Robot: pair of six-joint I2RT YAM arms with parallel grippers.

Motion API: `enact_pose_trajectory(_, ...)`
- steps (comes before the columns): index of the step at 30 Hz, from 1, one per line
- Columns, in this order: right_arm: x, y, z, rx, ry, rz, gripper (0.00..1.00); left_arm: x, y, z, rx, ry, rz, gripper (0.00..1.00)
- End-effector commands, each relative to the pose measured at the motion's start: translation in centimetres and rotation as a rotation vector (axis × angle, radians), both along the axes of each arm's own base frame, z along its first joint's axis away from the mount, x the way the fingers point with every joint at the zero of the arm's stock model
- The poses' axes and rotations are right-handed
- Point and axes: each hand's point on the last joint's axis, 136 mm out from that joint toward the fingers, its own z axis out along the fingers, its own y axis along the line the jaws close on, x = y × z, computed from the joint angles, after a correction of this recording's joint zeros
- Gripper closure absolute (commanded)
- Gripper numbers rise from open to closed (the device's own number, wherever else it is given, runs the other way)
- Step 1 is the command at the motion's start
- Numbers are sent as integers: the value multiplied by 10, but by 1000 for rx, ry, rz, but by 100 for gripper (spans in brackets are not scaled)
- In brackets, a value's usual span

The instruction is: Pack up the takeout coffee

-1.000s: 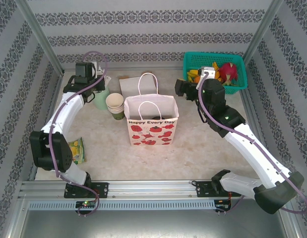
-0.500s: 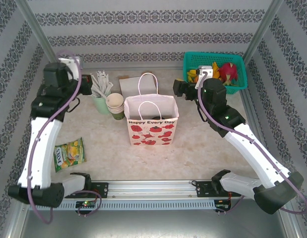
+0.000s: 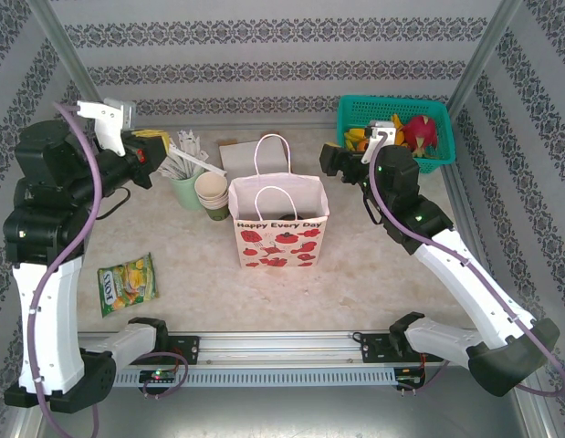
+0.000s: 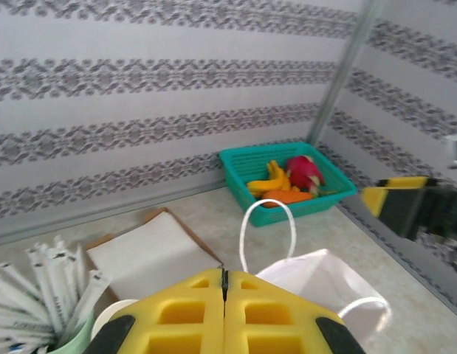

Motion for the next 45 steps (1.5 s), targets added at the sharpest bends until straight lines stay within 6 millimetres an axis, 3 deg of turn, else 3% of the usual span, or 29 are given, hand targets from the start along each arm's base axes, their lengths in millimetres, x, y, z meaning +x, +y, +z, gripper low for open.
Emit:
enact_pose_trajectory(1, 1, -8, 4, 16, -16, -29, 2, -20, -25, -4, 12, 15, -194, 100)
enact_pose_trajectory(11, 1, -5, 2, 9, -16, -17, 2, 20, -38, -42, 80, 144, -201, 100)
enact_pose_trajectory(20, -3, -2, -6, -6, -4, 16, 2, 54, -63, -99, 432, 276, -147, 100)
enact_pose_trajectory(30, -6, -9, -17, -48, 3, 3, 2, 70, -99, -154, 749, 364, -213, 100)
enact_pose_trajectory(43, -14, -18, -30, -40, 26, -22, 2, 71, -151, -208, 824, 439, -406, 94)
enact_pose_trajectory(45, -15, -18, -31, -34, 30, -23, 2, 73, -157, -212, 817, 439, -422, 90)
